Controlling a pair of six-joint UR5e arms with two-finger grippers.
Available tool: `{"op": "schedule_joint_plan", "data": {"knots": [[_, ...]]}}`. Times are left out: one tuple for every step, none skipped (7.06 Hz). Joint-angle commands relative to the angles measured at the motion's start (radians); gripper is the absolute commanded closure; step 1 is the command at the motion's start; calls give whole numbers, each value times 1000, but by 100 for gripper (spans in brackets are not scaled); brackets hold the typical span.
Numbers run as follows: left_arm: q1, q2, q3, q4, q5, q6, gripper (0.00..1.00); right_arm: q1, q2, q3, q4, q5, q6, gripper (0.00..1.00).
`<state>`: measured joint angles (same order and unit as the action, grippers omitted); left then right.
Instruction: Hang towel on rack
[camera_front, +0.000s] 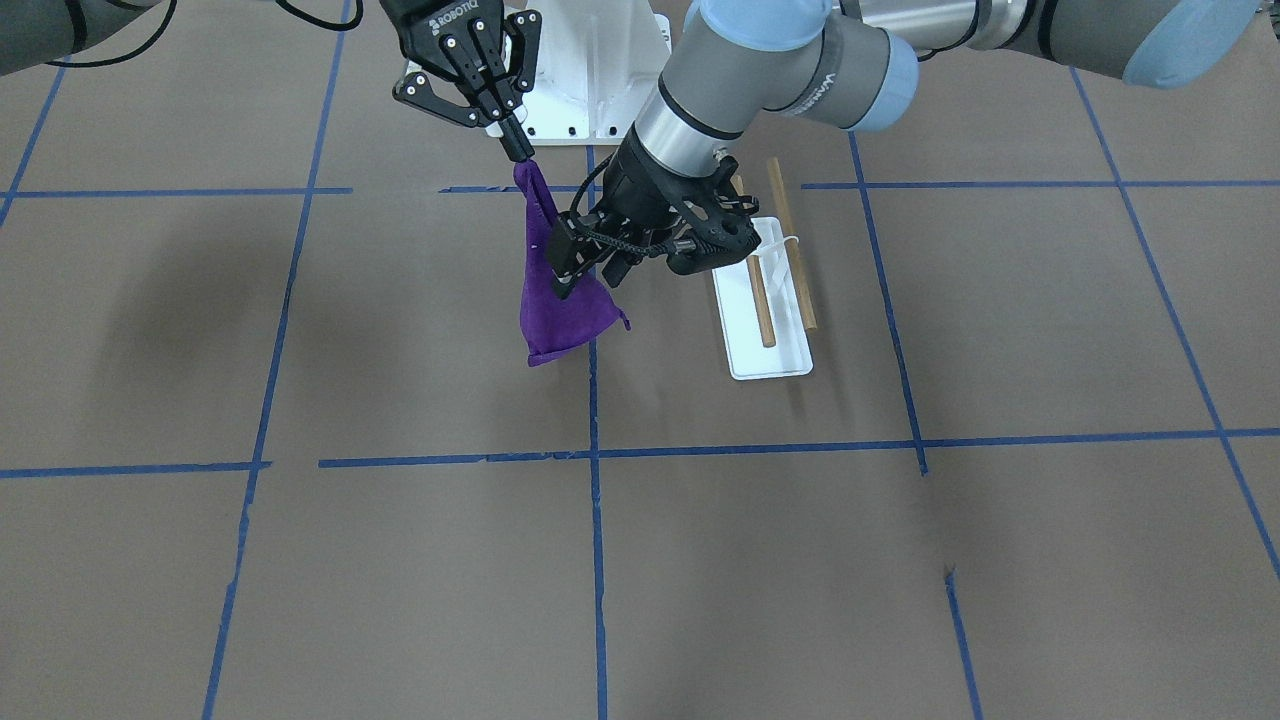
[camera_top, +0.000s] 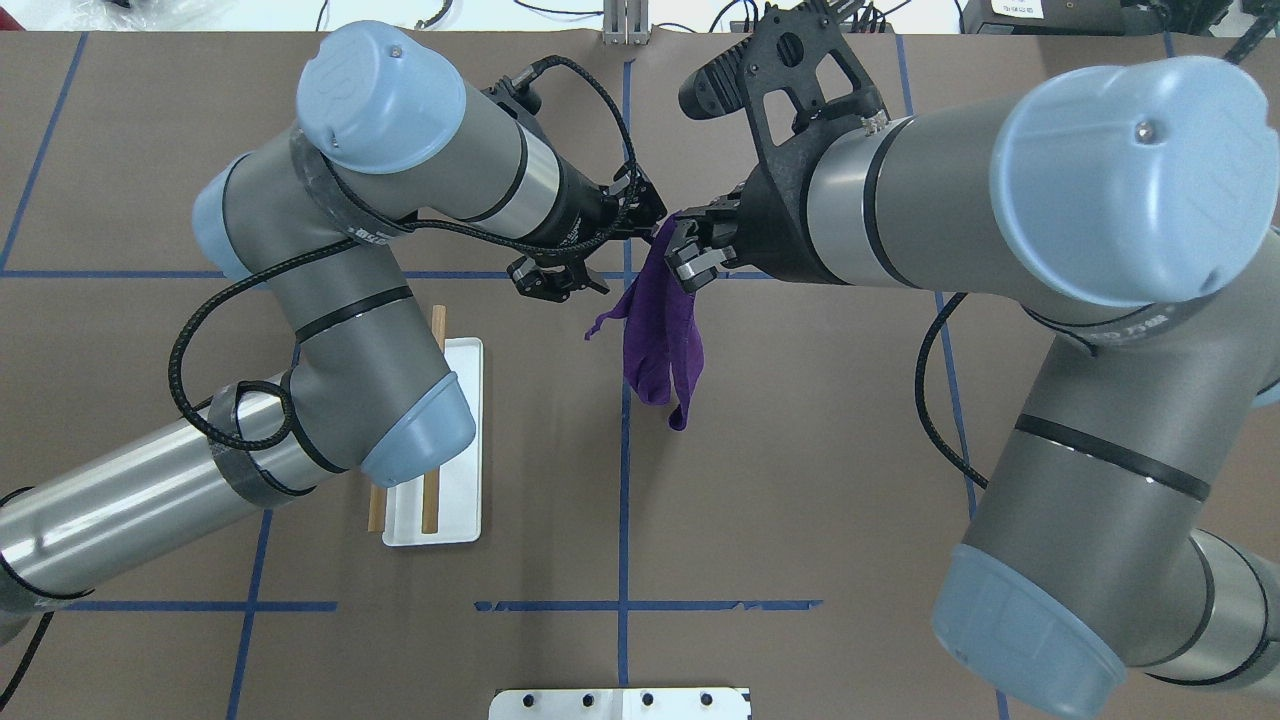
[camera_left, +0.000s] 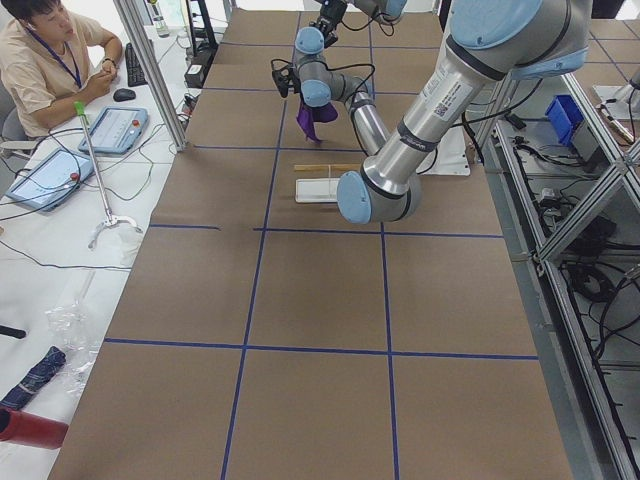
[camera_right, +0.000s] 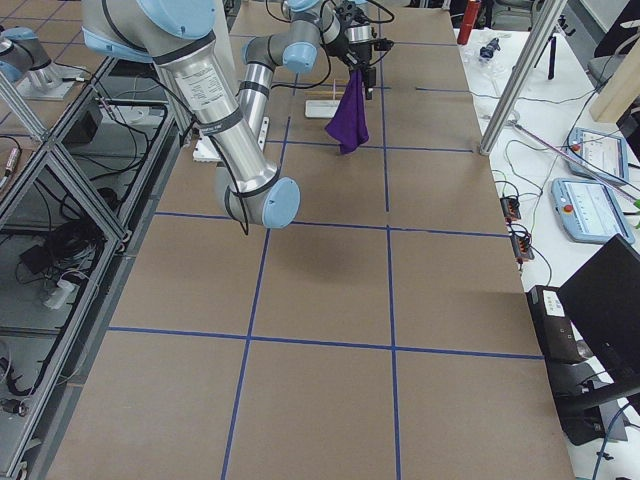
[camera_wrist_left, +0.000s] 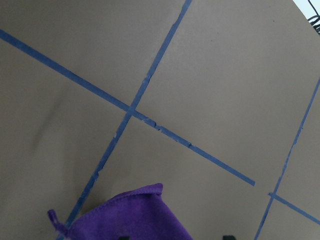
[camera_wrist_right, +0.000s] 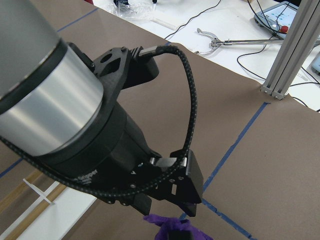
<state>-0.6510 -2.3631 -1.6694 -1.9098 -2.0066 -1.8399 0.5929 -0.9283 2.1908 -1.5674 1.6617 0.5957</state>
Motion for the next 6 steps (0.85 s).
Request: {"op": "schedule_joint_plan", "data": {"knots": [[20, -7, -3, 0, 0, -19, 27, -1, 2, -3, 0, -16, -1, 100], [24, -18, -1, 0, 0, -25, 27, -1, 2, -3, 0, -16, -1, 100], [25, -21, -1, 0, 3, -25, 32, -1, 2, -3, 1, -16, -1, 100], [36, -18, -4, 0, 58, -27, 63, -1, 2, -2, 1, -16, -1, 100], [51, -7, -1, -12, 72, -15, 100, -1, 2, -2, 1, -14, -1, 100], [56, -7, 0, -14, 72, -10, 100, -1, 2, -2, 6, -14, -1, 100]]}}
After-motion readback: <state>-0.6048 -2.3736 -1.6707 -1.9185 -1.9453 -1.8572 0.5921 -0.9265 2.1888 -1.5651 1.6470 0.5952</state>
